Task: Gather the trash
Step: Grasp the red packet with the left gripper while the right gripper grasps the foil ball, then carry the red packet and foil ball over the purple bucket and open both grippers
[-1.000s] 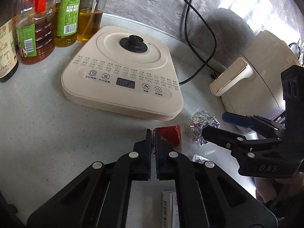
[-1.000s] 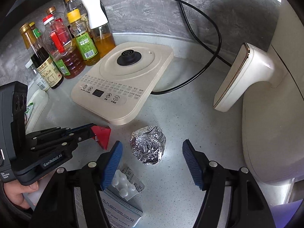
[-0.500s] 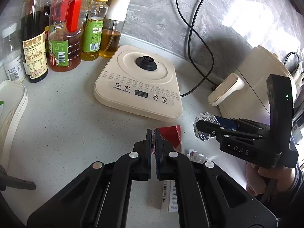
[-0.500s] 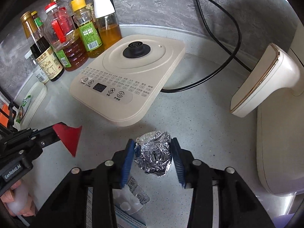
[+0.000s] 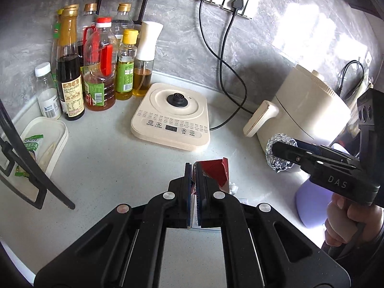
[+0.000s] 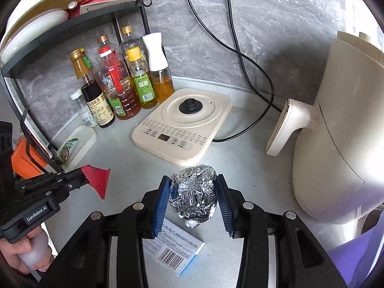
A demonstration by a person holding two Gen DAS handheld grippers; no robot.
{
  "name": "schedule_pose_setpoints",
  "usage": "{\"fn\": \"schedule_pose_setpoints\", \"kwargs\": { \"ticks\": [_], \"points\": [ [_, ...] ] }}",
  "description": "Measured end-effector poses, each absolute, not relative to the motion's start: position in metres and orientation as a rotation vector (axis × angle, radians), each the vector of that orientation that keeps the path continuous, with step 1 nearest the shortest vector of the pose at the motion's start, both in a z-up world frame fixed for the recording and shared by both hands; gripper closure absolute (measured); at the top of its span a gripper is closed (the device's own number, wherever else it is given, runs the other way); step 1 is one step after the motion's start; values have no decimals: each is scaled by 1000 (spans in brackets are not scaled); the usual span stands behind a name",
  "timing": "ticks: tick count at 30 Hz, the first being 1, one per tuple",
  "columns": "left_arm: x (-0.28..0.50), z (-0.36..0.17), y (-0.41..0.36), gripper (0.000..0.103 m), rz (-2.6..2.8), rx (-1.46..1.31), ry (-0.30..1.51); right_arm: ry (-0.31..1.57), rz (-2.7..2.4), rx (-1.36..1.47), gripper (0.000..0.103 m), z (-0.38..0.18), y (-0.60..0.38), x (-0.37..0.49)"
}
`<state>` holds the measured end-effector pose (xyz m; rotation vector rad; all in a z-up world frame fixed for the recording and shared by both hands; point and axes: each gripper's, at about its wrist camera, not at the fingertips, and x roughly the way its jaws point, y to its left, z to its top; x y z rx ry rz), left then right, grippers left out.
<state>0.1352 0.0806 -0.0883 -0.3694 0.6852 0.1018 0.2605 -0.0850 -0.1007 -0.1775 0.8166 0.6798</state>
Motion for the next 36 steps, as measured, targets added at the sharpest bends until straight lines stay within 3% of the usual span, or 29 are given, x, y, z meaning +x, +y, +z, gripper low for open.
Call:
{"fn": "schedule_pose_setpoints", "kwargs": {
  "ticks": [14,33,35,36],
  "points": [
    [113,-47,39,99,110,-330,605,617,690,-91,63,-3,-160,205],
    [150,-34,-84,99,-65,-269,611,557,478,53,61,18,-341,207],
    [155,-32,-96,99,-83,-267,608,557,507,81,45,17,-357,208],
    [157,-31,-102,99,-92,-265,605,553,509,93,21,16,-363,206]
  ]
}}
